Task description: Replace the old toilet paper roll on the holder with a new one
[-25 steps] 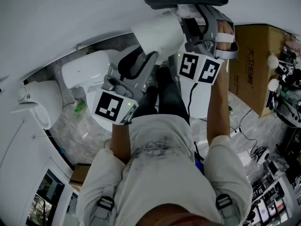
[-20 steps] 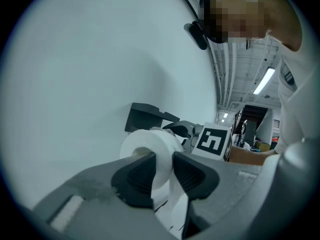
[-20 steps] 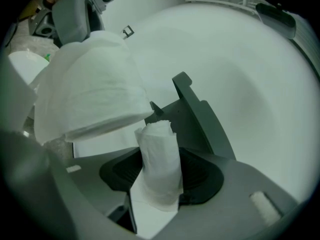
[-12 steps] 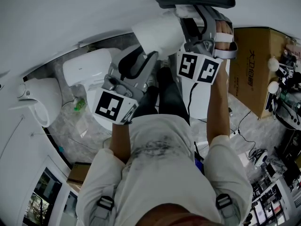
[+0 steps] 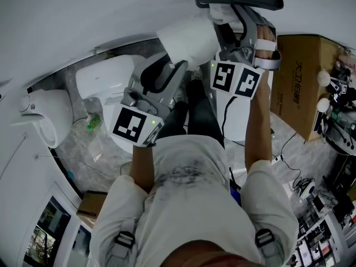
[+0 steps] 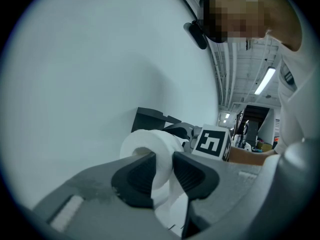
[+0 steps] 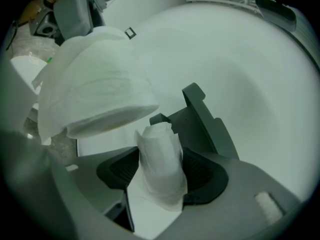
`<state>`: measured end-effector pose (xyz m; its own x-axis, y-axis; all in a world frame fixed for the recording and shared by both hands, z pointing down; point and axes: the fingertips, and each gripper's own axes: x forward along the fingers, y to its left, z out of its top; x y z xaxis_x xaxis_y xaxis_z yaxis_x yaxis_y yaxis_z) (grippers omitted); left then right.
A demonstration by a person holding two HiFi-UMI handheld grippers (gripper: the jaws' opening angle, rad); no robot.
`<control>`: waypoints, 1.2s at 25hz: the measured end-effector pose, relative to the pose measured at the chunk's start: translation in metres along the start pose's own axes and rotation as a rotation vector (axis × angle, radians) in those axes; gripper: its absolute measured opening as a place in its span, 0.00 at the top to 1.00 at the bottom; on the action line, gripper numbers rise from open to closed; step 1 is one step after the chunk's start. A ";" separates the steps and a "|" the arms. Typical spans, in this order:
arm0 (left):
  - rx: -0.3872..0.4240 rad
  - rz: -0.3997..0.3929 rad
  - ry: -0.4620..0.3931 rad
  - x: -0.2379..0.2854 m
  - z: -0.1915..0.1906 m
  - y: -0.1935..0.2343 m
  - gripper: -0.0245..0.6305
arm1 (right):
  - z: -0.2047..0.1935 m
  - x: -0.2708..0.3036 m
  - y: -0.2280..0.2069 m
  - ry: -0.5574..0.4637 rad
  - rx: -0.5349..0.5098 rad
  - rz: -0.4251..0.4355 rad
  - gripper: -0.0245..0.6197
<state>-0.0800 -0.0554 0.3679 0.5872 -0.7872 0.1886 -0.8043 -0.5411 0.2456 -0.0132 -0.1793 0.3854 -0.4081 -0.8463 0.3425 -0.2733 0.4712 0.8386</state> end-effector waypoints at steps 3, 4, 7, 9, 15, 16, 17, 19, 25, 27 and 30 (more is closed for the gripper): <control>0.002 0.000 -0.004 -0.008 0.002 0.002 0.77 | 0.006 -0.002 0.003 0.005 0.004 0.008 0.49; 0.004 -0.001 -0.006 -0.009 0.002 0.001 0.77 | 0.006 -0.004 0.003 0.007 0.005 0.010 0.48; 0.001 0.005 -0.008 -0.017 0.004 0.000 0.77 | 0.010 -0.010 0.007 0.009 0.010 0.017 0.44; -0.007 0.009 -0.007 -0.023 0.005 -0.001 0.77 | 0.013 -0.015 0.010 0.011 0.012 0.020 0.42; 0.022 -0.003 -0.026 -0.031 0.009 -0.010 0.77 | 0.013 -0.032 0.014 0.016 0.022 0.026 0.39; 0.024 -0.002 -0.028 -0.033 0.009 -0.012 0.77 | 0.013 -0.036 0.014 0.017 0.025 0.026 0.38; 0.025 -0.002 -0.030 -0.035 0.010 -0.013 0.77 | 0.013 -0.040 0.014 0.018 0.029 0.026 0.38; 0.029 -0.003 -0.034 -0.038 0.012 -0.016 0.77 | 0.014 -0.047 0.015 0.020 0.041 0.026 0.38; 0.038 0.000 -0.046 -0.046 0.017 -0.020 0.77 | 0.017 -0.069 0.017 0.015 0.107 0.023 0.38; 0.040 0.003 -0.049 -0.048 0.018 -0.020 0.77 | 0.019 -0.077 0.015 -0.002 0.158 0.015 0.39; 0.044 0.009 -0.052 -0.050 0.022 -0.021 0.77 | 0.023 -0.090 0.006 -0.038 0.254 -0.016 0.49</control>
<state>-0.0947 -0.0111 0.3329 0.5749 -0.8061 0.1406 -0.8137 -0.5451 0.2021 0.0021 -0.0947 0.3501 -0.4328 -0.8467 0.3097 -0.4884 0.5089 0.7089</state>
